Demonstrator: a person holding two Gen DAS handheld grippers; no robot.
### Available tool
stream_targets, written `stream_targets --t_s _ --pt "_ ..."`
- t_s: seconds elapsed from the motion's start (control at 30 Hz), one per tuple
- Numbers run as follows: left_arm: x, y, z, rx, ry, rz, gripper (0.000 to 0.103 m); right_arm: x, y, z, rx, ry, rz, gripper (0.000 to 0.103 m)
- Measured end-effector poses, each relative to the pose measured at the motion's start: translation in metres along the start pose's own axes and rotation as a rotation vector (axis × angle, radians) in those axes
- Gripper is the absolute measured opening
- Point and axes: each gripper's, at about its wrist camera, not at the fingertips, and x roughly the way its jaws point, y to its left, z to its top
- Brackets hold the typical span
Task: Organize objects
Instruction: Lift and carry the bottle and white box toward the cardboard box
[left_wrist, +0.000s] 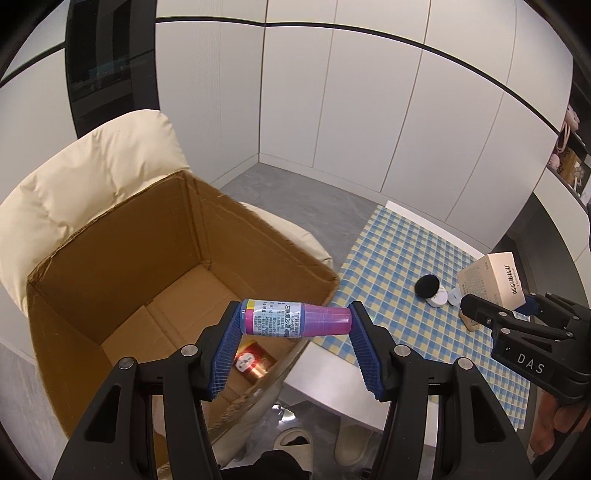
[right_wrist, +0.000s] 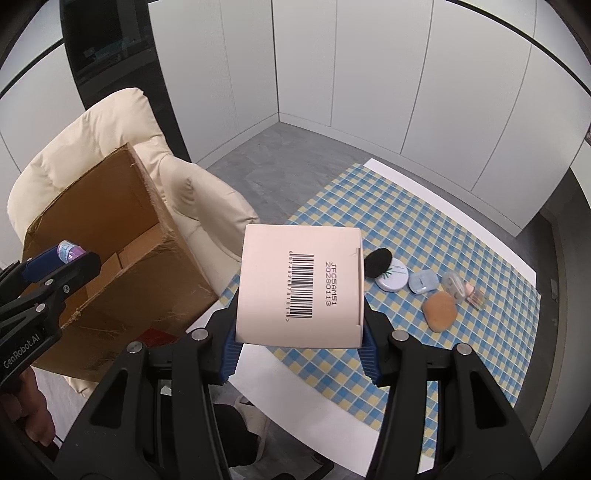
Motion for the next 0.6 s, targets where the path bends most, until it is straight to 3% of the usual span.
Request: stream_targets --t_s 0.6 --pt "-0.011 0.048 -0.009 -0.068 -0.005 0.061 0.057 0.005 0.056 0.007 -0.09 -0.006 0.054 0.054"
